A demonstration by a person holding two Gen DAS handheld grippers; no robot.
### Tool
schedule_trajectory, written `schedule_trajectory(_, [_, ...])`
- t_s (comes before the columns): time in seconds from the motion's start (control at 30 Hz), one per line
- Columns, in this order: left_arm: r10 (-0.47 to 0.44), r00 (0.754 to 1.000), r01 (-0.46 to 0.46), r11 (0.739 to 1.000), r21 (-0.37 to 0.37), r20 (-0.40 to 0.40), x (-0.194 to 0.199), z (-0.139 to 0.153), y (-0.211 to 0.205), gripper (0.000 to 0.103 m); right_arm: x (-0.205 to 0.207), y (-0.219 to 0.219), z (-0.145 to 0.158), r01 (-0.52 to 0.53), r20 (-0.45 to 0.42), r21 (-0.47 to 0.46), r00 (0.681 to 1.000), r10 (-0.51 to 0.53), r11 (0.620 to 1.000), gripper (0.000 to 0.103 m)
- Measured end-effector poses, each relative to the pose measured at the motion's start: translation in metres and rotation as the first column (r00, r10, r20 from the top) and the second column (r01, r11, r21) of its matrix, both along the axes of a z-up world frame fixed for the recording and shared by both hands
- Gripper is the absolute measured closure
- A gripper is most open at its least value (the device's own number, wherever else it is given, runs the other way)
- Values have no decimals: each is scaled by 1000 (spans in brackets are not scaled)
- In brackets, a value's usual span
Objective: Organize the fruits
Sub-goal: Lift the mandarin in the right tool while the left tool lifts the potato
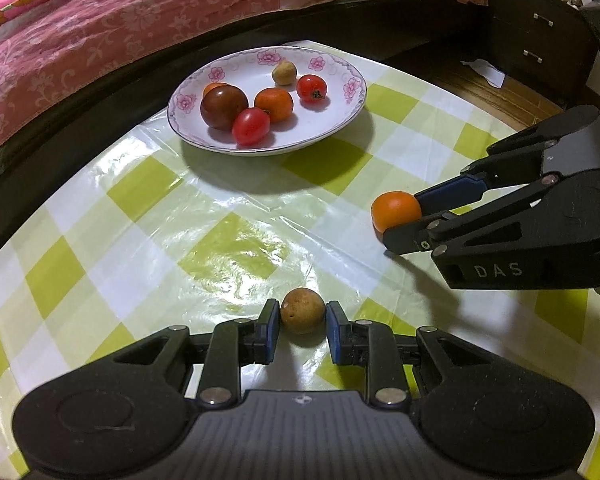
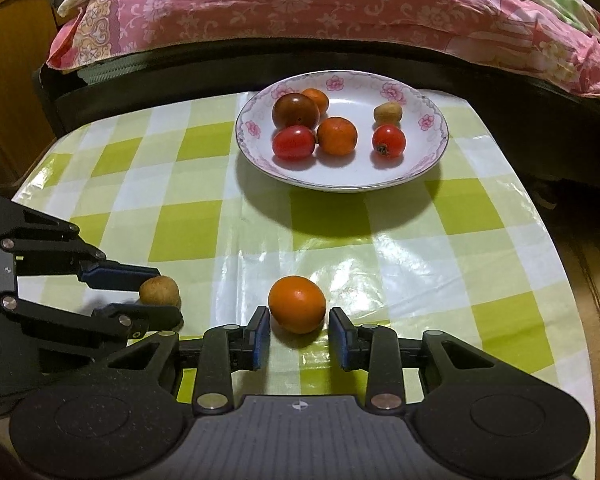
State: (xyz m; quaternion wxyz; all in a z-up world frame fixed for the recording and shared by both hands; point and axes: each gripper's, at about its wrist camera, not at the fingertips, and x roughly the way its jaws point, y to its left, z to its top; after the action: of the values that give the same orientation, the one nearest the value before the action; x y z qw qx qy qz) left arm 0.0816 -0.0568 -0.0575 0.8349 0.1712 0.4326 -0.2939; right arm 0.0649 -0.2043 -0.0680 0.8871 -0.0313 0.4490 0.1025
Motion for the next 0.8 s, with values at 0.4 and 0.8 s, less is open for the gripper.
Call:
schedule_trajectory(0.4, [-4, 1000, 3, 1000, 24, 18, -3, 3, -5, 70, 4, 7, -2, -13, 14, -27, 1000, 13, 1000, 75])
schedule_trajectory(0.8, [24, 999, -25, 999, 36, 36, 6, 6, -9, 70, 3, 10, 2, -20, 14, -27, 1000, 20, 999, 76])
